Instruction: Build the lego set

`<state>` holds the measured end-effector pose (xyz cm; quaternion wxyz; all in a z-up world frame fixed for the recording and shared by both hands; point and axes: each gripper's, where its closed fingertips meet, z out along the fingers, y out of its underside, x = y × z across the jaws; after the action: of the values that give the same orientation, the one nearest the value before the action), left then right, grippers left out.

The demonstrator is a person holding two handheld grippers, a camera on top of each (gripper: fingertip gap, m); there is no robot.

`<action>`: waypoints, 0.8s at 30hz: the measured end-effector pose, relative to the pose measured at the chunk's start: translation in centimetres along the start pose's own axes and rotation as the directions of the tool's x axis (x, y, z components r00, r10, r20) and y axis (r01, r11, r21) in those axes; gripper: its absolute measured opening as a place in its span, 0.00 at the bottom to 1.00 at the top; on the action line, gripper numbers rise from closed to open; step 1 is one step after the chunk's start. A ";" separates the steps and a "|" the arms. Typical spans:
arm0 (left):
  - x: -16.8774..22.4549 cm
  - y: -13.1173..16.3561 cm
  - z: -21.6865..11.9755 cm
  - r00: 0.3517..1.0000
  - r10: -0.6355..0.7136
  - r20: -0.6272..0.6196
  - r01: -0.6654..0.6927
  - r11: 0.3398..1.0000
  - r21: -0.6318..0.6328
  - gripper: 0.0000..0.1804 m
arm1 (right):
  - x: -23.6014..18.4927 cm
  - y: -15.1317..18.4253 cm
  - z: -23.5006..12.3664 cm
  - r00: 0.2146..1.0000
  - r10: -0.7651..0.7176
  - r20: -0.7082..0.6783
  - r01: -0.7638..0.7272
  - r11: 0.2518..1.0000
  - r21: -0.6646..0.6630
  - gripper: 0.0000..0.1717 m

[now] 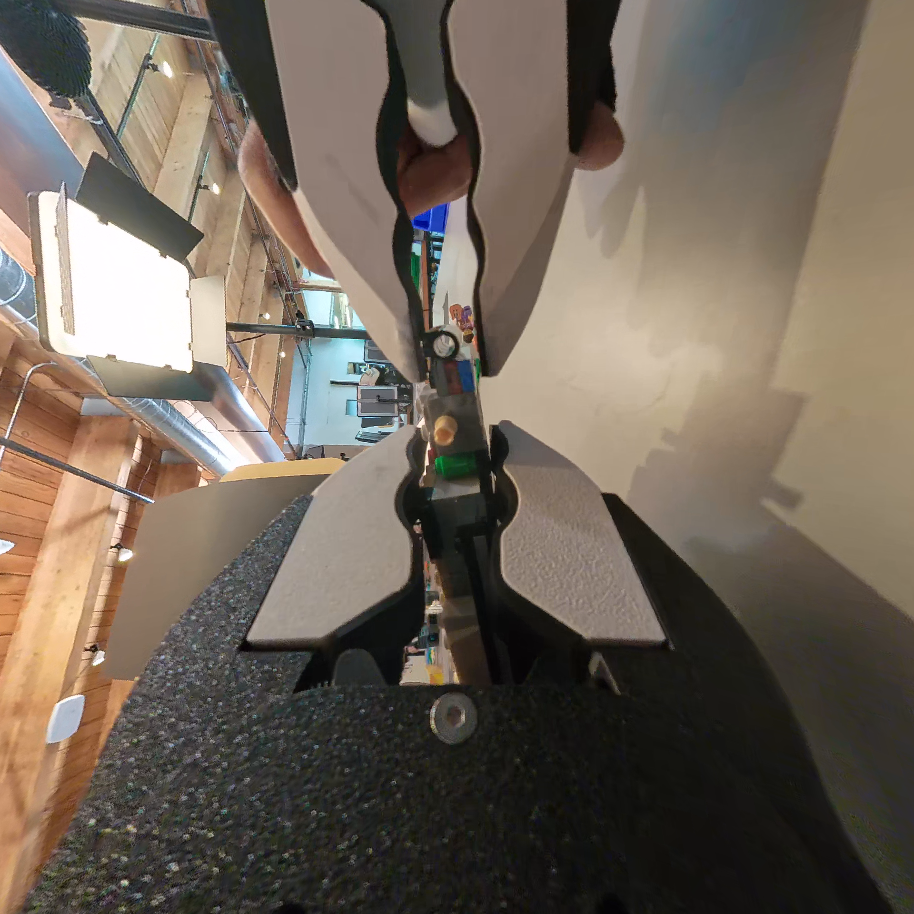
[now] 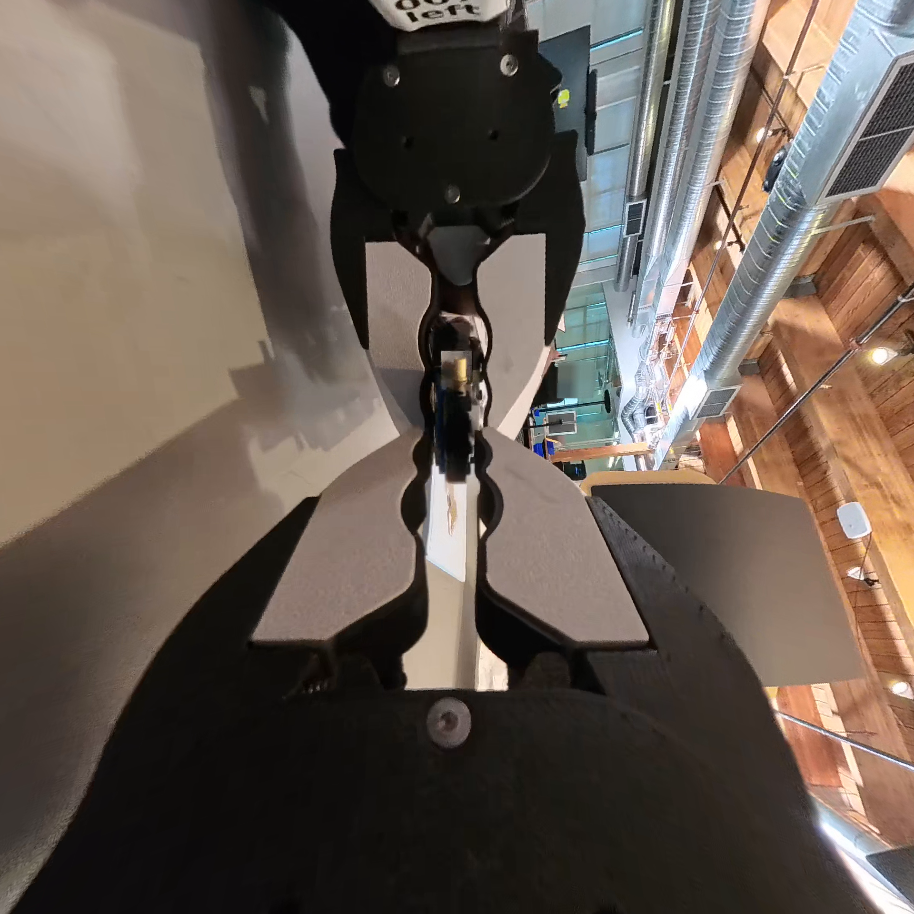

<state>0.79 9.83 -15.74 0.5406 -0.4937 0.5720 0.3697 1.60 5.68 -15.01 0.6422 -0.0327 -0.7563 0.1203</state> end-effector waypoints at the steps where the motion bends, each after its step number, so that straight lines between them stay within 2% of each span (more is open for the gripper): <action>1: 0.1 0.0 0.0 1.000 0.009 -0.002 -0.009 1.000 -0.002 0.14 | 0.0 0.0 0.0 1.000 -0.004 0.001 0.004 1.000 0.000 0.08; 8: 0.5 0.1 -0.1 1.000 0.026 -0.008 -0.026 1.000 -0.015 0.14 | -0.2 0.2 0.2 1.000 -0.017 0.004 0.017 1.000 -0.006 0.07; 11: 0.6 0.5 -0.1 0.999 0.045 -0.011 -0.045 0.998 -0.039 0.14 | 0.0 0.1 0.0 1.000 -0.005 0.000 0.005 1.000 -0.002 0.13; 14: 0.8 0.7 -0.1 0.998 0.064 -0.018 -0.065 0.997 -0.053 0.14 | -0.5 -0.2 0.0 1.000 -0.009 0.025 0.009 1.000 0.010 0.13; 24: 1.1 0.6 -0.1 0.994 0.109 -0.022 -0.110 0.992 -0.059 0.14 | -1.1 -0.5 0.4 0.998 -0.052 0.046 0.052 0.999 0.011 0.07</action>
<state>0.28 9.68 -16.82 0.4989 -0.4811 0.5919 0.4114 1.49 4.93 -16.05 0.6277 -0.0070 -0.7709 0.1081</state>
